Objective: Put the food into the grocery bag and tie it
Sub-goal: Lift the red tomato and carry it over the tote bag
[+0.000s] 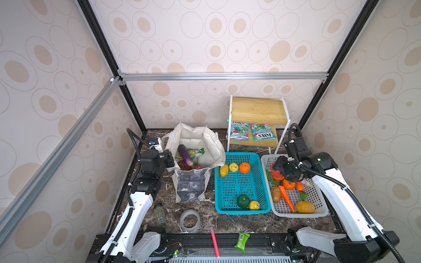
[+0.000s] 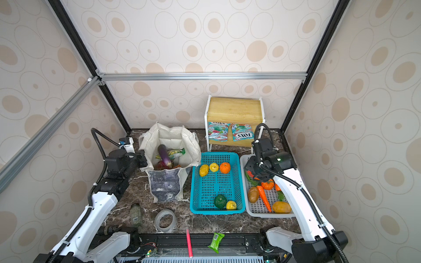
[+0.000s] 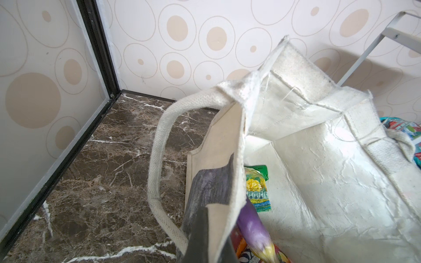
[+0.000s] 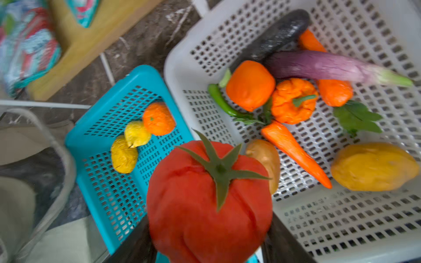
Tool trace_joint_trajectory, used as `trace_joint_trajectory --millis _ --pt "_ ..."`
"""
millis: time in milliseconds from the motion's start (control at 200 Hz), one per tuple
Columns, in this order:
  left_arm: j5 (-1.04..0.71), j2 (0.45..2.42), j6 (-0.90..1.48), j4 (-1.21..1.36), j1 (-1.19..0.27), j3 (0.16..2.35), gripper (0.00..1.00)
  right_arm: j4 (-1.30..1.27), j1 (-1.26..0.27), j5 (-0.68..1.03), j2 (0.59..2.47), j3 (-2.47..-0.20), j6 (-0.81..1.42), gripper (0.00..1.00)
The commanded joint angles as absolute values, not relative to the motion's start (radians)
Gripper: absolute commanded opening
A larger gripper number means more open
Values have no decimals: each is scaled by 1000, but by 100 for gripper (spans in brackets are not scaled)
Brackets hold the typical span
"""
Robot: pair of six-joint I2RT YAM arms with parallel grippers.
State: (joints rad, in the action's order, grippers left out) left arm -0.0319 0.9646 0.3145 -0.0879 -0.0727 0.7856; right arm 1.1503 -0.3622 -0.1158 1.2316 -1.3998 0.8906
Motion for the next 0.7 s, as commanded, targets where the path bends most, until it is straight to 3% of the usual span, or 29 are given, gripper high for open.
trace_joint_trajectory --millis 0,390,560,695 --pt "-38 945 307 -58 -70 787 0 1163 -484 -225 1313 -1520 949 57" --pt "-49 948 308 -48 -70 782 0 1207 -852 -317 1836 -2211 880 57" --pt "-48 943 309 -43 -70 777 0 1251 -901 -255 2080 -2511 863 58" --pt "-52 945 311 -43 -69 777 0 1177 -901 -151 2195 -2539 871 58"
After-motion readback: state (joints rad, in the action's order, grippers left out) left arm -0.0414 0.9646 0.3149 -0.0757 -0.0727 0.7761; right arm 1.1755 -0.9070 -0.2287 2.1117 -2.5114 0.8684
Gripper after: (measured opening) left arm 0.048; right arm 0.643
